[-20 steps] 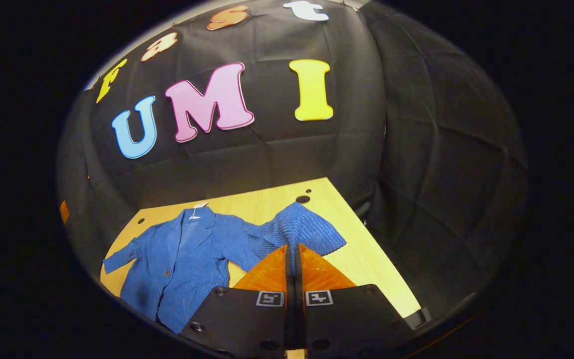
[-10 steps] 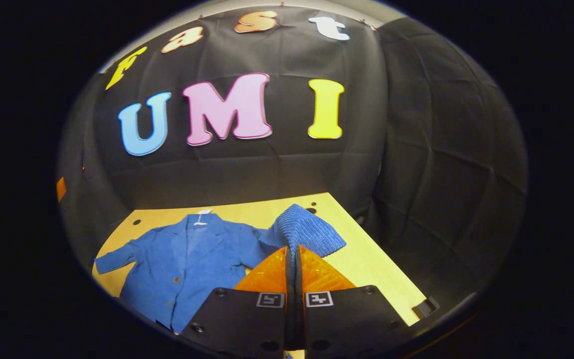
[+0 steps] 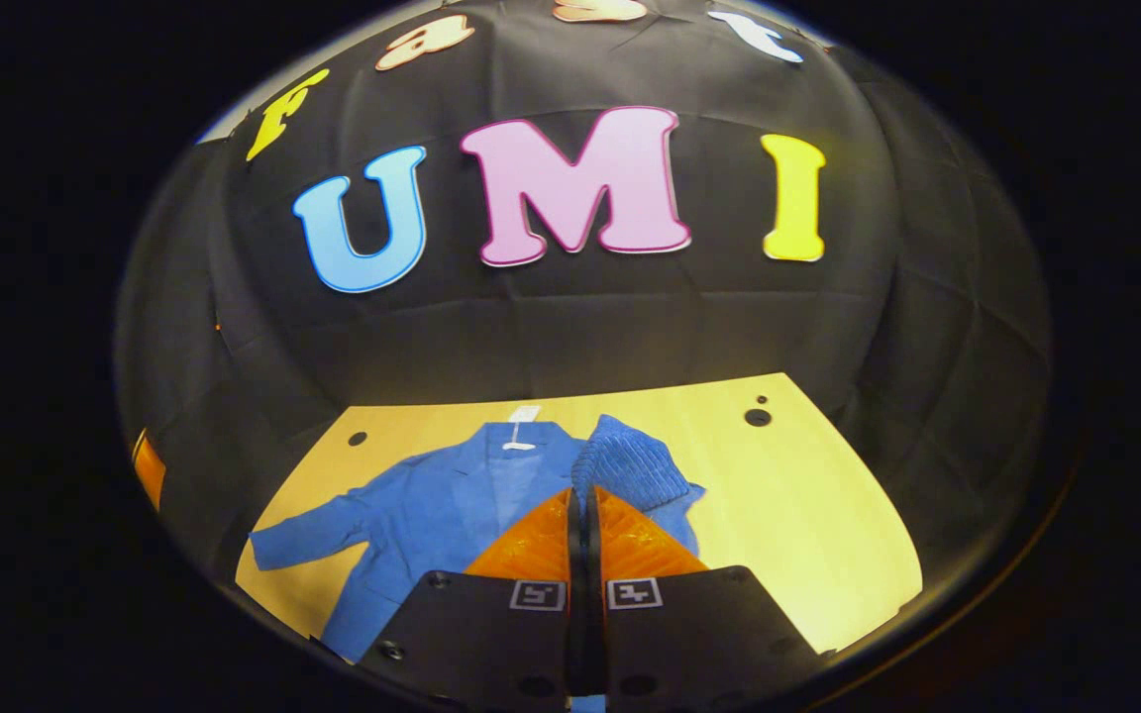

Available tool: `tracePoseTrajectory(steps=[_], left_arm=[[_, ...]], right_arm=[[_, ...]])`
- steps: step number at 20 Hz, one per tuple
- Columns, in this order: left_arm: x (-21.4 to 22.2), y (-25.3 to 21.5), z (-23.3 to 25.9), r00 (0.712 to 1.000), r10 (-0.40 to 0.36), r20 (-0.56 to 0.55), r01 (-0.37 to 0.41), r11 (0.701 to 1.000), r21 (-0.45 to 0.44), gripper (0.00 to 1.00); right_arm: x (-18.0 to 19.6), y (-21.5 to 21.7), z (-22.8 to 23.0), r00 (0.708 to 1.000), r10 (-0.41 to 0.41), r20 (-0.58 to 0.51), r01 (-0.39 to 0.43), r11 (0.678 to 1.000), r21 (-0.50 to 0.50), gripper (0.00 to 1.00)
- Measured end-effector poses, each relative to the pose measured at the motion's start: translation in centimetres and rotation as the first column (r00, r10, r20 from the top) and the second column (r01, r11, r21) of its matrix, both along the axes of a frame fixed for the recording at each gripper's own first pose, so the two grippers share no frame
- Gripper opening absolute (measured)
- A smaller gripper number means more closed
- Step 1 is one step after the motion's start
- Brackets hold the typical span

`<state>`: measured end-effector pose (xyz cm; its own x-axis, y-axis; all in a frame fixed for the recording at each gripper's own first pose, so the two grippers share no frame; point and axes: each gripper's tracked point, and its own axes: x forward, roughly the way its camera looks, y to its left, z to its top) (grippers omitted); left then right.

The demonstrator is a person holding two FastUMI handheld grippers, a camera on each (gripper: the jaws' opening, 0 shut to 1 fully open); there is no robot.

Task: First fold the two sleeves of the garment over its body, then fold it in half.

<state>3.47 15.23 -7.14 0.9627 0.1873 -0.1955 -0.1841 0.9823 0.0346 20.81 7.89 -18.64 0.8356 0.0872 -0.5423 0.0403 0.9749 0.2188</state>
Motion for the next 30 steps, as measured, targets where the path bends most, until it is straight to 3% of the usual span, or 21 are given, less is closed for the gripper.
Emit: tracePoseTrajectory(steps=[4, 7, 12, 18, 22, 23, 24, 25, 27, 29, 30], left_arm=[[-1.2, 3.0, -0.9, 0.998, 0.056, -0.029, -0.056, 0.998, 0.009, 0.83], [-2.4, 5.0, -2.9, 0.993, 0.1, -0.06, -0.1, 0.995, 0.008, 0.83], [-5.5, 9.2, -6.3, 0.973, 0.195, -0.125, -0.188, 0.98, 0.07, 0.83], [-11.1, 12.6, -8.5, 0.916, 0.344, -0.206, -0.339, 0.939, 0.057, 0.82], [-13.0, 12.7, -9.8, 0.894, 0.375, -0.244, -0.375, 0.926, 0.049, 0.83], [-13.0, 12.6, -9.8, 0.894, 0.375, -0.246, -0.375, 0.926, 0.049, 0.83], [-13.0, 12.4, -10.0, 0.894, 0.373, -0.246, -0.374, 0.926, 0.048, 0.83], [-12.9, 12.4, -10.0, 0.895, 0.372, -0.246, -0.372, 0.927, 0.046, 0.83], [-12.8, 12.2, -10.0, 0.898, 0.367, -0.244, -0.366, 0.929, 0.049, 0.83], [-12.3, 12.2, -9.9, 0.907, 0.354, -0.229, -0.351, 0.935, 0.056, 0.83], [-12.0, 12.3, -9.8, 0.913, 0.347, -0.217, -0.342, 0.938, 0.06, 0.83]], right_arm=[[3.1, 6.5, -2.9, 0.995, 0.073, -0.069, -0.069, 0.996, 0.054, 0.0], [5.8, 10.9, -5.6, 0.986, 0.134, -0.095, -0.131, 0.991, 0.042, 0.01], [9.2, 19.9, -11.1, 0.962, 0.227, -0.155, -0.214, 0.972, 0.096, 0.01], [10.4, 26.0, -18.3, 0.921, 0.309, -0.236, -0.307, 0.951, 0.049, 0.02], [10.6, 30.1, -18.8, 0.893, 0.388, -0.23, -0.347, 0.917, 0.199, 0.07], [10.3, 30.8, -18.4, 0.884, 0.407, -0.23, -0.356, 0.905, 0.23, 0.0], [10.4, 31.7, -17.8, 0.878, 0.428, -0.213, -0.373, 0.892, 0.255, 0.3], [10.4, 32.8, -16.9, 0.871, 0.454, -0.186, -0.396, 0.875, 0.28, 0.18], [9.3, 33.9, -15.8, 0.852, 0.496, -0.166, -0.436, 0.849, 0.298, 0.47], [8.9, 33.3, -14.9, 0.849, 0.505, -0.153, -0.459, 0.85, 0.257, 0.8], [8.9, 32.4, -14.6, 0.851, 0.503, -0.152, -0.466, 0.856, 0.224, 0.62]])
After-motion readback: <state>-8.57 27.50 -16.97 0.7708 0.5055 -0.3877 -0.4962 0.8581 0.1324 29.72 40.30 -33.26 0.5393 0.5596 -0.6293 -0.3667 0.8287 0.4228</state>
